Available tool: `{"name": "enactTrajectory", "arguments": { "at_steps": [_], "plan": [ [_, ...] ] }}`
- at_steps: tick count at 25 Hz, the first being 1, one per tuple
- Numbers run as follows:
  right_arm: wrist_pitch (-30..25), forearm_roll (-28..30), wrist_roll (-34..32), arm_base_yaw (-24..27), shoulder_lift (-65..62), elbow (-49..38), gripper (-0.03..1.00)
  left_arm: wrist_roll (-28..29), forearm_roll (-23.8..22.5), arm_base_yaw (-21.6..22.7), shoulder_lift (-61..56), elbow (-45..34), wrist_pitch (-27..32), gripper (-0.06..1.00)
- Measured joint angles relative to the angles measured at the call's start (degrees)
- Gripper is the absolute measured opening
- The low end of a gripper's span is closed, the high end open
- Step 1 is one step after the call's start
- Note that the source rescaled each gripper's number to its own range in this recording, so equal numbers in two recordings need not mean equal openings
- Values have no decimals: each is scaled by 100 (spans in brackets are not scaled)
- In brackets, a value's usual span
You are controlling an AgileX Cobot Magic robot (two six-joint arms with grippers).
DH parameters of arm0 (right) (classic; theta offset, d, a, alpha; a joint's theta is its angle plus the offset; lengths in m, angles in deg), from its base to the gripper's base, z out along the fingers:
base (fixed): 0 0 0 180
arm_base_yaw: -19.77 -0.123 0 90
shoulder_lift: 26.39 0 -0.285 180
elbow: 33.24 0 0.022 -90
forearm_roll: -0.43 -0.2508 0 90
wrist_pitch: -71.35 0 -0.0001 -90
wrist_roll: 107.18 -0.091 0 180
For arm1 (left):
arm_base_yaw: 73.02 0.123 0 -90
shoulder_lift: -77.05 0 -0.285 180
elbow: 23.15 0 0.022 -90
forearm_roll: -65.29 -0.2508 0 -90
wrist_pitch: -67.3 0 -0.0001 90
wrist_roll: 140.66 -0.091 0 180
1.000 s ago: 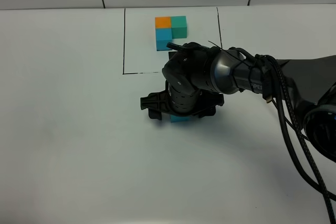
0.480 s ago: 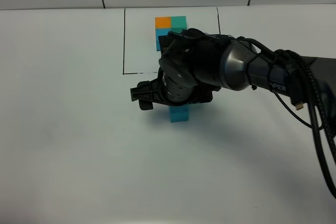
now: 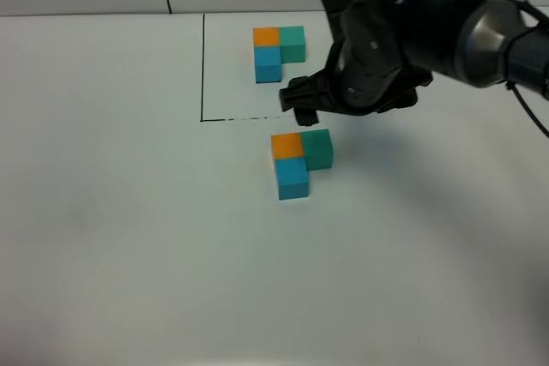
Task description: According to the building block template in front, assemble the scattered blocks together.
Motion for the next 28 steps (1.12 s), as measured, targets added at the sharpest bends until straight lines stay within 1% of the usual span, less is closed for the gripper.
{"name": "enactTrajectory", "arguments": {
  "at_steps": [3,6,10,12,15,20,23,28],
  "plan": [
    [183,-533,820,660,0,-2,72,0,0,0,0,0,0,69],
    [448,-1004,1460,1299,-8,-2,72,0,0,0,0,0,0,69],
    [670,-1179,2090,2093,-110,-2,72,0,0,0,0,0,0,69],
    [686,-1186,2312,2342,-228,-2,73,0,0,0,0,0,0,69],
    [686,-1197,2509,2522,-467,-2,78,0,0,0,0,0,0,69],
    [694,-1004,2582,2536,-1098,-14,96,0,0,0,0,0,0,69],
    [834,-973,2586,2536,-1584,-298,99,0,0,0,0,0,0,69],
    [1501,-1004,2586,2536,-2584,-1482,100,0,0,0,0,0,0,69]
  ]
}}
